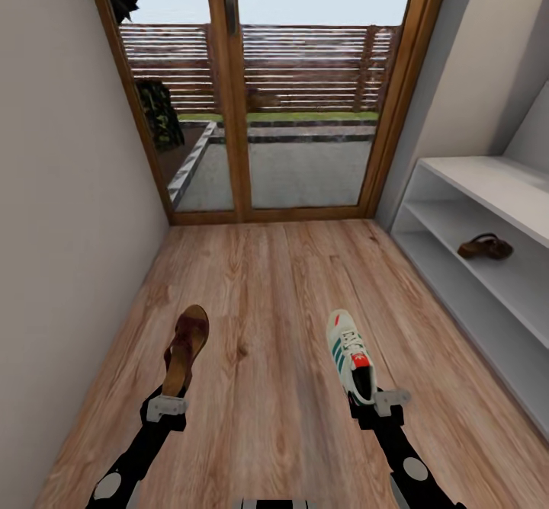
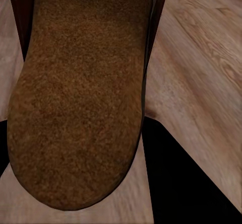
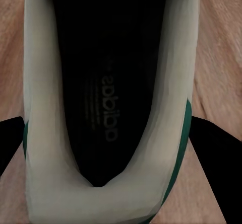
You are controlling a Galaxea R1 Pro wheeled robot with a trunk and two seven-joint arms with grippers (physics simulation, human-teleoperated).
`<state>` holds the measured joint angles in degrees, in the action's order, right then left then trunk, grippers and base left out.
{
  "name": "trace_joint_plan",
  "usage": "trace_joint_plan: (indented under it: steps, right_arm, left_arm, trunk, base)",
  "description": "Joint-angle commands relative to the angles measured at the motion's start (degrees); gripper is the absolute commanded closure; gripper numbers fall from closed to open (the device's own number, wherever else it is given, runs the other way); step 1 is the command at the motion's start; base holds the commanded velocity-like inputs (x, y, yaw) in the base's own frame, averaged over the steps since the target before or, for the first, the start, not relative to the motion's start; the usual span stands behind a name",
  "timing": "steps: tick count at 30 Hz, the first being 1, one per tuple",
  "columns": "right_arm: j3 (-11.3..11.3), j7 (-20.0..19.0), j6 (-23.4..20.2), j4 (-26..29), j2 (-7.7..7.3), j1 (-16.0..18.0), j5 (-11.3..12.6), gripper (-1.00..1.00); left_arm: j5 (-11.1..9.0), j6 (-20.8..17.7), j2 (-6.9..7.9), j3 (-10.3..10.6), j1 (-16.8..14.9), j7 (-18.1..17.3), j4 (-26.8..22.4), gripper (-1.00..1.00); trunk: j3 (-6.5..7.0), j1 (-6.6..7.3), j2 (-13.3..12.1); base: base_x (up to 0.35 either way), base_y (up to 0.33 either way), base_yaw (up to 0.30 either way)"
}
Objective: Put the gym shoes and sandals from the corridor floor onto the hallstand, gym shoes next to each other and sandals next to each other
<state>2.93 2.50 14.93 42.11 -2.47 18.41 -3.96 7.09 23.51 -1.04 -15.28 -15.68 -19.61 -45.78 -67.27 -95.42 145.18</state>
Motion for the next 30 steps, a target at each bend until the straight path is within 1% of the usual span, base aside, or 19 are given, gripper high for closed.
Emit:
trace_joint_plan:
  steps: [1, 8, 12, 23, 30]
  right_arm:
    - [0.15, 0.32, 0.1, -0.01, -0.05, 0.03, -0.42, 1.0]
    - [0.11, 0.32, 0.1, -0.01, -0.07, 0.03, -0.43, 1.0]
    - [0.13, 0.36, 0.1, -0.01, -0.04, 0.04, -0.43, 1.0]
    - [0.14, 0.33, 0.1, -0.01, 0.01, -0.01, -0.42, 1.0]
    - [0.15, 0.32, 0.1, -0.01, 0.01, 0.03, -0.37, 1.0]
  left_arm:
    - [0.73, 0.31, -0.1, -0.41, -0.05, -0.34, -0.01, 1.0]
    - [0.73, 0.53, -0.08, -0.33, -0.01, -0.42, -0.01, 1.0]
    - [0.73, 0.59, -0.09, -0.3, 0.01, -0.43, -0.01, 1.0]
    - [0.73, 0.65, -0.06, -0.28, 0.03, -0.43, -0.01, 1.0]
    - [0.73, 0.66, -0.06, -0.28, 0.03, -0.43, -0.01, 1.0]
  trunk:
    - [-0.04, -0.02, 0.02]
    - [-0.04, -0.02, 0.02]
    - [-0.04, -0.02, 0.02]
    - [-0.04, -0.02, 0.02]
    - [-0.04, -0.02, 0.02]
  base:
    - [0.317, 0.089, 0.0]
    - [0.298, 0.132, 0.0]
    - [0.203, 0.106, 0.0]
    - [0.055, 0.029, -0.021]
    - [0.01, 0.005, -0.181]
